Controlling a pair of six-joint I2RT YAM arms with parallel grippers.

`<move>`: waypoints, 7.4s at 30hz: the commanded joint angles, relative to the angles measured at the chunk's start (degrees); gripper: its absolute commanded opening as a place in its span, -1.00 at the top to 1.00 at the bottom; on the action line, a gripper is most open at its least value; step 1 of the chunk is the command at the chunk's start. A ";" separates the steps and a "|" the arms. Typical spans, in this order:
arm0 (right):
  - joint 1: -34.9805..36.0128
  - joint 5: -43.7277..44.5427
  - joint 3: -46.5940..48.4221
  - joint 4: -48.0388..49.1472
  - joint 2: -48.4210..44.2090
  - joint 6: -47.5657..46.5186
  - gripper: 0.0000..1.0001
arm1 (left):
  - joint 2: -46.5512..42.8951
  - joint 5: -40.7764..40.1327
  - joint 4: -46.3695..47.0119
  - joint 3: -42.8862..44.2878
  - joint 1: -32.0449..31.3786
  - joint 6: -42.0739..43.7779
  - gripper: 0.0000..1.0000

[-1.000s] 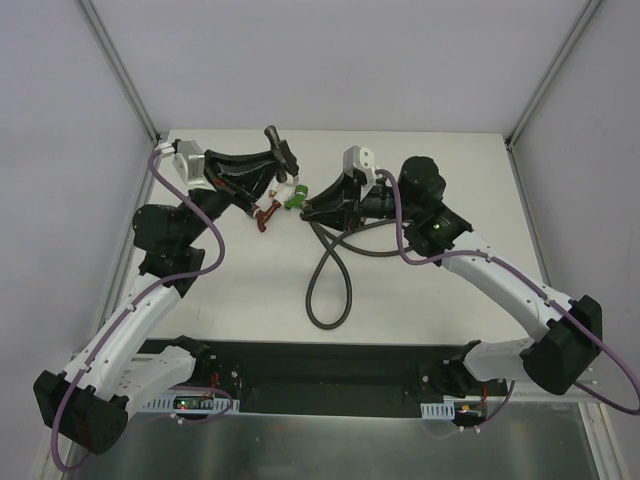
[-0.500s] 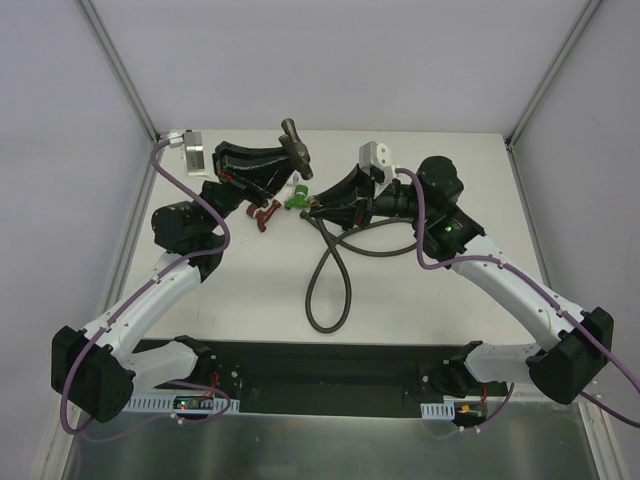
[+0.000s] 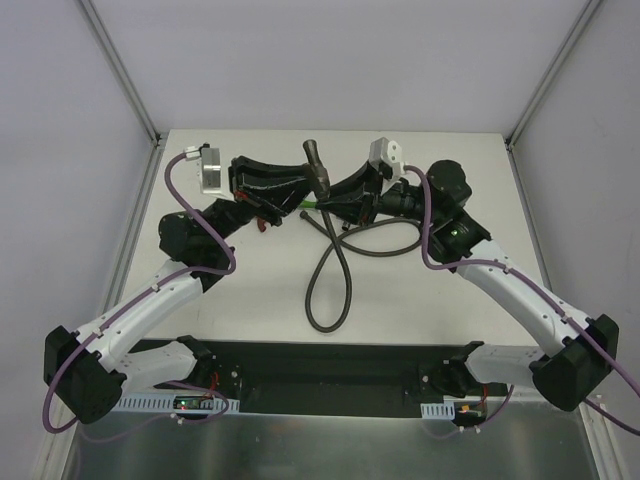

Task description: Install the water faucets

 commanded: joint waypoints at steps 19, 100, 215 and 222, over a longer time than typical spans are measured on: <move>-1.76 -0.89 -1.91 1.21 -6.41 2.58 0.97 | -0.61 -0.18 -3.09 3.32 -2.53 9.92 1.00; -3.52 4.03 -4.72 -0.82 -13.87 3.37 0.97 | 1.68 -9.32 -2.30 -0.29 -9.65 18.09 1.00; 12.56 48.59 -12.10 3.49 -16.86 -3.49 0.97 | 6.86 -61.08 -17.68 5.25 -35.14 48.15 1.00; 12.56 50.96 -11.75 4.63 -15.72 -2.34 0.97 | 9.67 -65.57 -17.68 6.57 -35.14 47.63 1.00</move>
